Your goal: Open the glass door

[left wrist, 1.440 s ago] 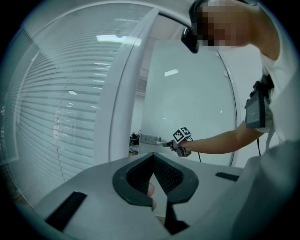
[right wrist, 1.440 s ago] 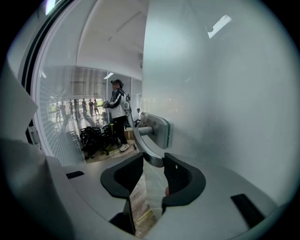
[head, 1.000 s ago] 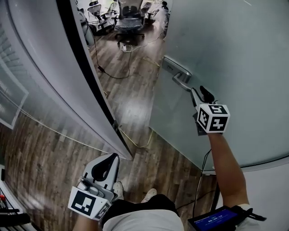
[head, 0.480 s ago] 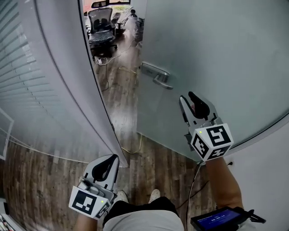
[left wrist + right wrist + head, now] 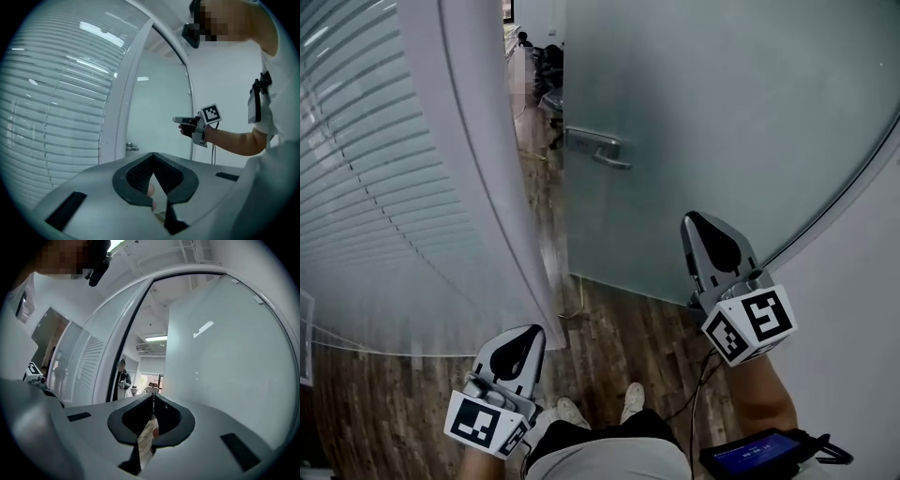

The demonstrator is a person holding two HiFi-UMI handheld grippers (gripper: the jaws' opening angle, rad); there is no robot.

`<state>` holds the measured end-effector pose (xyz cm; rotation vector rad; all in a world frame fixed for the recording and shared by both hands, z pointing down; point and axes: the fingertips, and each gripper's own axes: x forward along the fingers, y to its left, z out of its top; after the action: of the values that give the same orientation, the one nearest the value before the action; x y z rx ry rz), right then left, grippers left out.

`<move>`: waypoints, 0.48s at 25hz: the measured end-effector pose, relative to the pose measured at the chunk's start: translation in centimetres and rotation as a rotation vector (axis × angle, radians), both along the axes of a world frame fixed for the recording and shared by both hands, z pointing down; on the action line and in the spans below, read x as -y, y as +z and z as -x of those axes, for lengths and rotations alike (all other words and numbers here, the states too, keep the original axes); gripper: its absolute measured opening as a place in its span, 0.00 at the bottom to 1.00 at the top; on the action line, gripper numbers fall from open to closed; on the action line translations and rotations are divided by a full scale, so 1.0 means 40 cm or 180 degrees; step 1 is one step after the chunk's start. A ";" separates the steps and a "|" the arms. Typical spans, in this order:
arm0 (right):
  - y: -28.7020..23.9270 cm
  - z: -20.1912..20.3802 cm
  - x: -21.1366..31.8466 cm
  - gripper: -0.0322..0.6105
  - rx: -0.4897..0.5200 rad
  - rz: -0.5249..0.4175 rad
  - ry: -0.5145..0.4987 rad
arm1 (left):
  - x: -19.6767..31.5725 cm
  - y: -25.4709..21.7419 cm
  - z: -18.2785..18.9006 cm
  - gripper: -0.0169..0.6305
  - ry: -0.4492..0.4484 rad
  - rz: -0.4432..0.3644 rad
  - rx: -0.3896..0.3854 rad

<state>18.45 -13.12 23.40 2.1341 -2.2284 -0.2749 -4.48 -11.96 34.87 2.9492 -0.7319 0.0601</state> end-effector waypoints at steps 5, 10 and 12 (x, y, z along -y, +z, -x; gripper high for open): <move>0.031 0.043 -0.053 0.05 0.0119 0.0113 -0.0037 | -0.024 -0.001 0.034 0.02 -0.0046 0.0055 -0.0051; 0.076 0.086 -0.103 0.05 0.0191 0.0235 -0.0185 | -0.039 -0.020 0.039 0.02 -0.0218 0.0074 -0.0105; 0.067 0.085 -0.137 0.05 0.0299 0.0244 -0.0246 | -0.054 -0.047 0.035 0.02 -0.0324 0.0087 -0.0120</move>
<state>15.04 -7.65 26.06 2.0669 -2.3345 -0.0917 -5.90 -9.79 32.98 2.8737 -0.8670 0.0065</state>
